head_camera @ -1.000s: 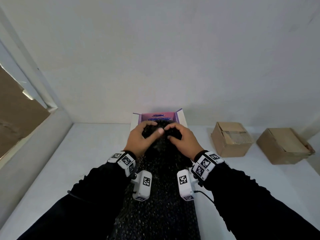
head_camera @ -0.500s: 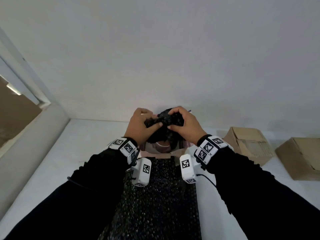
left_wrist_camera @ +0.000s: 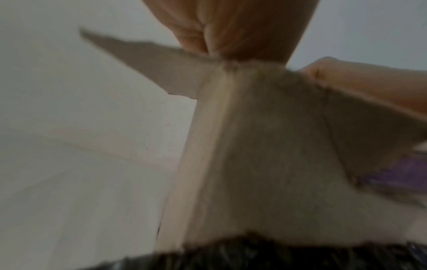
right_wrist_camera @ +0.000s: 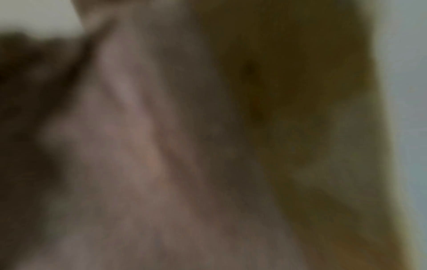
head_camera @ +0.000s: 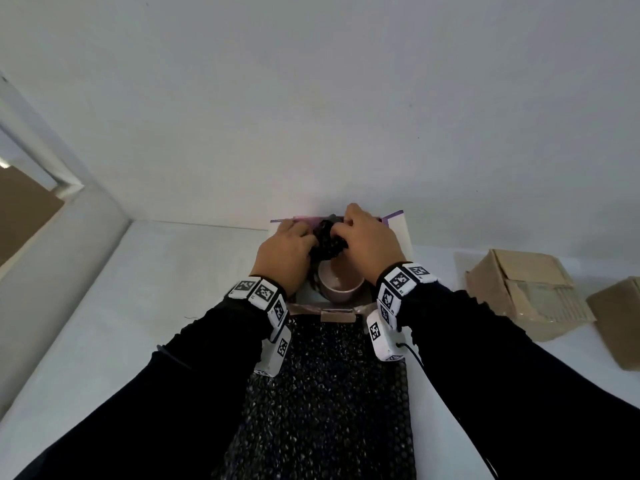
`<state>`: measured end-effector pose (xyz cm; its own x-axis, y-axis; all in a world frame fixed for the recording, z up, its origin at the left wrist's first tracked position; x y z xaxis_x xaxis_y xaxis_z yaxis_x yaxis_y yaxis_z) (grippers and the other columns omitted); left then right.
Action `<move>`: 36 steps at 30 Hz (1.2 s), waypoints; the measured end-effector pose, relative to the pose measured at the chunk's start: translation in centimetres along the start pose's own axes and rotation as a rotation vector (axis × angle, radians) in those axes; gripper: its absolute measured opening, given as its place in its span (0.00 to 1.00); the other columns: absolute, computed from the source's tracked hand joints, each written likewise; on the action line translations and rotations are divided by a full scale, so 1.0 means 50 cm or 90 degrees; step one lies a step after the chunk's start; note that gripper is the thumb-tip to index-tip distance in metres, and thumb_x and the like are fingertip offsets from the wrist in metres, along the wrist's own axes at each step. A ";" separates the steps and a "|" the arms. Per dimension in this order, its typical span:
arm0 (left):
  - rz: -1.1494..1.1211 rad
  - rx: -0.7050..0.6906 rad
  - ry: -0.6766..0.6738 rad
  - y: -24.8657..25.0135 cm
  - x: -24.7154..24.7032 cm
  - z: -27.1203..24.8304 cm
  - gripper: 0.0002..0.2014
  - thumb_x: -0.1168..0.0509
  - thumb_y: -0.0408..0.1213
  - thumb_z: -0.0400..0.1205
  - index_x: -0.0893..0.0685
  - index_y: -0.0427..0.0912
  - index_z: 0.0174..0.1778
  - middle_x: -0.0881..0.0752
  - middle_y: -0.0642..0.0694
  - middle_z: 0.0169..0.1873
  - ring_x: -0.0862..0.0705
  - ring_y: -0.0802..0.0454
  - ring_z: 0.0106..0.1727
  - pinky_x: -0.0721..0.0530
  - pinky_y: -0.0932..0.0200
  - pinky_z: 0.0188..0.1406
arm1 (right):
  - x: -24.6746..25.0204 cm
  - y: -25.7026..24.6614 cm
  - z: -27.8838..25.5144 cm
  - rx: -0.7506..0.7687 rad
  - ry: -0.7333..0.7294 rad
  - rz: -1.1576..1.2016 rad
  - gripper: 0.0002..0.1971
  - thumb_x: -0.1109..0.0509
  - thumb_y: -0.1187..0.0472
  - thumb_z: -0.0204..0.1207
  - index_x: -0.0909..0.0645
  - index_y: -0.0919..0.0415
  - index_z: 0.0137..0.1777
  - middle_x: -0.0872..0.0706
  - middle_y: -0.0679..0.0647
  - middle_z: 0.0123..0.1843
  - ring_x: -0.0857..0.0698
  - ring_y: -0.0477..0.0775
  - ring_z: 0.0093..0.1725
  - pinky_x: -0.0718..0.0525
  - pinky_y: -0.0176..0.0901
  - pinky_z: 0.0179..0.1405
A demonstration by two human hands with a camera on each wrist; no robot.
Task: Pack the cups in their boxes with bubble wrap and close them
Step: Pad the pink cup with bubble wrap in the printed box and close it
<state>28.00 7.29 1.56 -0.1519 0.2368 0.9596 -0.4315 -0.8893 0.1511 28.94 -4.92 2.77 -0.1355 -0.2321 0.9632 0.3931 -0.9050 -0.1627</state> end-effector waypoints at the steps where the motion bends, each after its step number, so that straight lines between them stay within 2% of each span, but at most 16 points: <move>1: 0.062 -0.006 0.002 0.005 -0.004 -0.004 0.06 0.29 0.38 0.69 0.10 0.44 0.39 0.15 0.47 0.48 0.22 0.39 0.53 0.23 0.47 0.43 | -0.016 0.003 -0.001 -0.010 -0.034 -0.006 0.09 0.34 0.62 0.77 0.20 0.60 0.56 0.27 0.60 0.57 0.22 0.62 0.52 0.23 0.49 0.37; 4: 0.135 0.043 0.019 0.003 -0.006 -0.017 0.10 0.34 0.46 0.64 0.12 0.46 0.35 0.18 0.46 0.48 0.26 0.39 0.53 0.37 0.47 0.47 | -0.035 0.001 -0.004 -0.032 -0.069 0.068 0.15 0.33 0.64 0.76 0.21 0.60 0.63 0.27 0.59 0.62 0.20 0.63 0.54 0.18 0.52 0.45; 8: 0.184 0.067 -0.021 -0.016 -0.024 -0.019 0.10 0.34 0.42 0.66 0.12 0.49 0.40 0.15 0.49 0.40 0.26 0.39 0.52 0.37 0.49 0.44 | -0.046 0.007 -0.006 -0.087 -0.081 0.222 0.19 0.34 0.69 0.72 0.26 0.57 0.63 0.20 0.56 0.65 0.18 0.61 0.56 0.19 0.52 0.52; 11: 0.178 0.091 -0.034 -0.019 -0.027 -0.017 0.08 0.34 0.41 0.68 0.12 0.50 0.40 0.13 0.52 0.35 0.25 0.39 0.52 0.35 0.50 0.45 | -0.058 0.001 0.001 -0.083 -0.115 0.220 0.20 0.36 0.68 0.73 0.21 0.53 0.65 0.16 0.53 0.64 0.19 0.58 0.63 0.21 0.52 0.60; 13: 0.183 0.096 -0.039 -0.014 -0.028 -0.025 0.11 0.34 0.42 0.68 0.12 0.51 0.43 0.12 0.53 0.39 0.26 0.39 0.56 0.36 0.46 0.52 | -0.077 -0.016 -0.002 -0.036 -0.193 0.132 0.23 0.37 0.62 0.74 0.22 0.49 0.69 0.19 0.51 0.69 0.27 0.58 0.72 0.27 0.57 0.68; 14: 0.184 0.094 -0.044 -0.012 -0.028 -0.030 0.13 0.35 0.44 0.66 0.11 0.52 0.45 0.13 0.52 0.44 0.27 0.38 0.58 0.38 0.44 0.56 | -0.085 -0.021 -0.005 -0.016 -0.221 0.070 0.23 0.37 0.59 0.75 0.24 0.47 0.71 0.22 0.50 0.71 0.32 0.60 0.74 0.31 0.60 0.68; 16: 0.173 0.097 -0.063 -0.009 -0.027 -0.036 0.15 0.35 0.46 0.64 0.11 0.54 0.46 0.18 0.52 0.52 0.30 0.38 0.63 0.44 0.39 0.63 | -0.094 -0.016 -0.010 -0.017 -0.229 -0.002 0.24 0.36 0.57 0.75 0.25 0.45 0.73 0.27 0.52 0.72 0.35 0.63 0.71 0.29 0.60 0.65; 19: 0.217 0.112 -0.124 -0.011 -0.032 -0.032 0.12 0.33 0.45 0.67 0.11 0.55 0.44 0.23 0.50 0.59 0.36 0.38 0.68 0.52 0.34 0.69 | -0.086 0.008 -0.006 -0.093 -0.182 0.073 0.19 0.36 0.64 0.77 0.21 0.51 0.68 0.28 0.58 0.66 0.30 0.63 0.66 0.23 0.56 0.60; 21: 0.256 0.128 -0.141 -0.010 -0.030 -0.027 0.09 0.32 0.40 0.69 0.11 0.53 0.42 0.21 0.49 0.56 0.36 0.37 0.68 0.52 0.33 0.69 | -0.072 0.017 0.001 -0.123 -0.134 0.130 0.14 0.38 0.68 0.77 0.20 0.57 0.60 0.24 0.59 0.61 0.26 0.62 0.62 0.22 0.53 0.55; 23: 0.258 0.142 -0.113 -0.005 -0.021 -0.023 0.08 0.34 0.36 0.70 0.13 0.51 0.41 0.19 0.49 0.50 0.33 0.38 0.67 0.49 0.36 0.67 | -0.058 0.020 0.004 -0.121 -0.093 0.118 0.10 0.39 0.69 0.76 0.21 0.60 0.54 0.22 0.59 0.58 0.24 0.61 0.59 0.22 0.52 0.51; 25: 0.254 0.149 -0.097 0.001 -0.010 -0.022 0.08 0.37 0.34 0.73 0.14 0.50 0.41 0.18 0.51 0.45 0.32 0.40 0.65 0.48 0.39 0.64 | -0.057 0.017 0.004 -0.117 -0.104 0.098 0.10 0.40 0.69 0.77 0.20 0.61 0.54 0.20 0.59 0.59 0.22 0.60 0.59 0.21 0.52 0.53; 28: 0.258 0.137 -0.128 0.006 -0.012 -0.021 0.08 0.38 0.37 0.75 0.14 0.50 0.42 0.15 0.55 0.41 0.33 0.42 0.68 0.52 0.38 0.65 | -0.061 0.016 -0.003 -0.135 -0.153 0.078 0.12 0.42 0.66 0.79 0.20 0.60 0.57 0.16 0.60 0.58 0.18 0.63 0.56 0.21 0.51 0.51; 30: 0.269 0.125 -0.141 0.007 -0.014 -0.021 0.07 0.37 0.41 0.75 0.13 0.51 0.41 0.14 0.54 0.44 0.32 0.42 0.70 0.56 0.36 0.68 | -0.056 0.018 -0.007 -0.148 -0.156 0.084 0.13 0.42 0.64 0.79 0.19 0.58 0.58 0.14 0.60 0.56 0.17 0.64 0.55 0.21 0.51 0.50; 33: 0.249 0.110 -0.120 0.008 -0.011 -0.028 0.09 0.38 0.43 0.76 0.13 0.54 0.44 0.13 0.54 0.47 0.30 0.44 0.71 0.59 0.34 0.69 | -0.038 0.019 -0.018 -0.160 -0.122 0.135 0.13 0.40 0.62 0.78 0.17 0.54 0.57 0.13 0.56 0.56 0.16 0.61 0.55 0.18 0.50 0.53; 34: 0.235 0.105 -0.106 0.011 -0.007 -0.033 0.09 0.38 0.43 0.76 0.13 0.55 0.46 0.12 0.55 0.45 0.29 0.45 0.70 0.57 0.35 0.69 | -0.028 0.020 -0.024 -0.164 -0.100 0.160 0.12 0.40 0.62 0.78 0.17 0.53 0.56 0.12 0.54 0.56 0.15 0.59 0.54 0.18 0.49 0.52; 36: 0.198 0.087 -0.058 0.021 0.009 -0.047 0.09 0.37 0.42 0.76 0.13 0.54 0.47 0.11 0.54 0.42 0.24 0.46 0.65 0.48 0.39 0.66 | -0.001 0.018 -0.044 -0.161 -0.042 0.190 0.11 0.39 0.62 0.78 0.18 0.52 0.55 0.12 0.51 0.55 0.15 0.56 0.53 0.18 0.48 0.50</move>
<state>25.37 7.37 1.59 -0.1749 -0.0841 0.9810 -0.2532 -0.9590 -0.1273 27.29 -6.52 2.12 0.0127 -0.4829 0.8756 0.1695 -0.8619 -0.4778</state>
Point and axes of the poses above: each hand's wrist, its own z-axis towards the middle knuckle, its own x-axis out of the back of the hand, y = z × x, the point moved 7 cm from there along z, towards the middle knuckle
